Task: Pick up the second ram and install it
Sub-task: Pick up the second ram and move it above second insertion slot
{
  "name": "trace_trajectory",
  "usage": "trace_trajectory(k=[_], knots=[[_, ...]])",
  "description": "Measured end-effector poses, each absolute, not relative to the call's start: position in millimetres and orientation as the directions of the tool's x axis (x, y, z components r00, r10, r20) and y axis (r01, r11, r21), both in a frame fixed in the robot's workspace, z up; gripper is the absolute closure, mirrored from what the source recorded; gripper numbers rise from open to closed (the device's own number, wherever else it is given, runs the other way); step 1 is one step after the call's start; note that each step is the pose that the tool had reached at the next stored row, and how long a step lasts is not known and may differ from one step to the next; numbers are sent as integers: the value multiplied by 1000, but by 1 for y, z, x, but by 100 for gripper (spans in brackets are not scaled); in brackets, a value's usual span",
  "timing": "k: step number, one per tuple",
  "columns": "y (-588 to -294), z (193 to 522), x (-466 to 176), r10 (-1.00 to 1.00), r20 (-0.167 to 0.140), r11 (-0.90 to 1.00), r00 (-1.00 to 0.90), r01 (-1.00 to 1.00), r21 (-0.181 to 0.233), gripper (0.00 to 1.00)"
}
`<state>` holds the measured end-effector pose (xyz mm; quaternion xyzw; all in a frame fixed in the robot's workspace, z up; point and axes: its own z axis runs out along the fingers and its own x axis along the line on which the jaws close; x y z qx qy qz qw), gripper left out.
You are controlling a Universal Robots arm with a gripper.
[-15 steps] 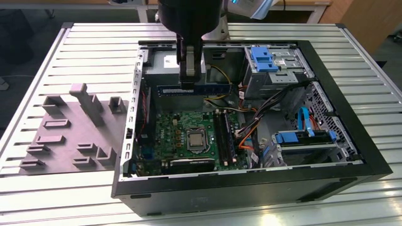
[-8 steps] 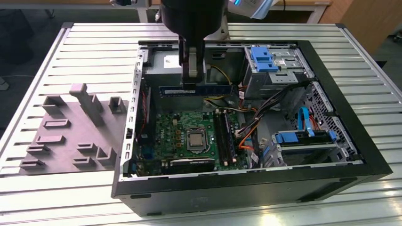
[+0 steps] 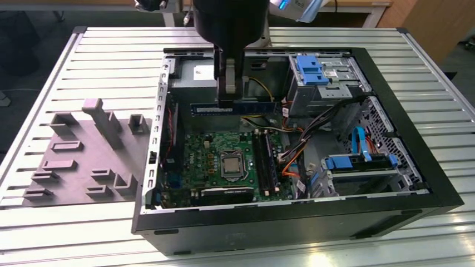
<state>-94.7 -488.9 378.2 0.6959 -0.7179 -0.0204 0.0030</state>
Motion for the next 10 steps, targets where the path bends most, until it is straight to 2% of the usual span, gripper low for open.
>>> trace_trajectory(k=[10], knots=[[-489, 374, -92, -999, -24, 31, -32, -999, 33, 88]])
